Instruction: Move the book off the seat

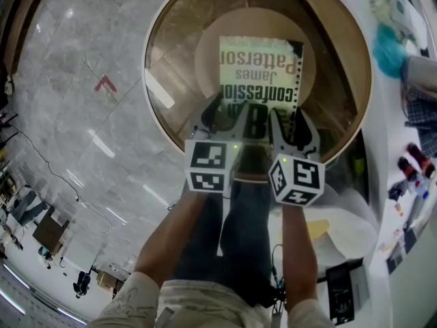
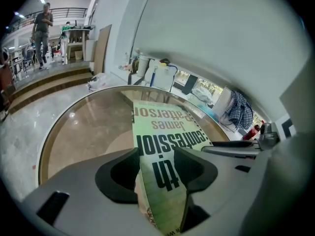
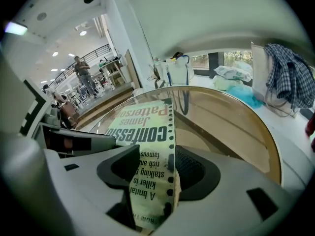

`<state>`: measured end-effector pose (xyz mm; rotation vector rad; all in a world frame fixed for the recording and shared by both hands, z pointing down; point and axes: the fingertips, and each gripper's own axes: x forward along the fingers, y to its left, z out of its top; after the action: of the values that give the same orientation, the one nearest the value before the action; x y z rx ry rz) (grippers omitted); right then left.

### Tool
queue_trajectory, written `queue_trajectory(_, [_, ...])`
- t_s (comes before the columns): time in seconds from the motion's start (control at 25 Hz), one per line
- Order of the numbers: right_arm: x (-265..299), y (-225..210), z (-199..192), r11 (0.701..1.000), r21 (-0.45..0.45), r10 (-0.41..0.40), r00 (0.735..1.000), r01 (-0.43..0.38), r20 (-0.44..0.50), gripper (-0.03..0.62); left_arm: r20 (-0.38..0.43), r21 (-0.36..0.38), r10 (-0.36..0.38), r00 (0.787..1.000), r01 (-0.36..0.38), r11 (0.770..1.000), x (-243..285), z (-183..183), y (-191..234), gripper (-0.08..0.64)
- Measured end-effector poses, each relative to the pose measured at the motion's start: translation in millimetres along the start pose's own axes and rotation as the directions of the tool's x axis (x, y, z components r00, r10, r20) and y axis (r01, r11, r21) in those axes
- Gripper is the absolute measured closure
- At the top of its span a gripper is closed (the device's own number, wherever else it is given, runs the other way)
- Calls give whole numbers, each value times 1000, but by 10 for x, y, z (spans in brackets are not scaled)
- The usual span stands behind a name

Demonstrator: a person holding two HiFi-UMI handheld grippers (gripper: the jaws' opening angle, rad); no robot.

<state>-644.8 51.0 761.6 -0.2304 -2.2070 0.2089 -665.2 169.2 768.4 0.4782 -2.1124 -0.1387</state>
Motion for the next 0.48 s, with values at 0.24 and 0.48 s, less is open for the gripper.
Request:
queue_trajectory(0.24, [27,-5,16,1000,6,2,1000,-2,8,356,3,13,12,1000,-12,1000,30,13,27,337])
queue_trajectory(0.48, [-144,33,338,1000,-8,17,998,-16,56,354,52,46,65,997,-67,997,-172,259,79,337])
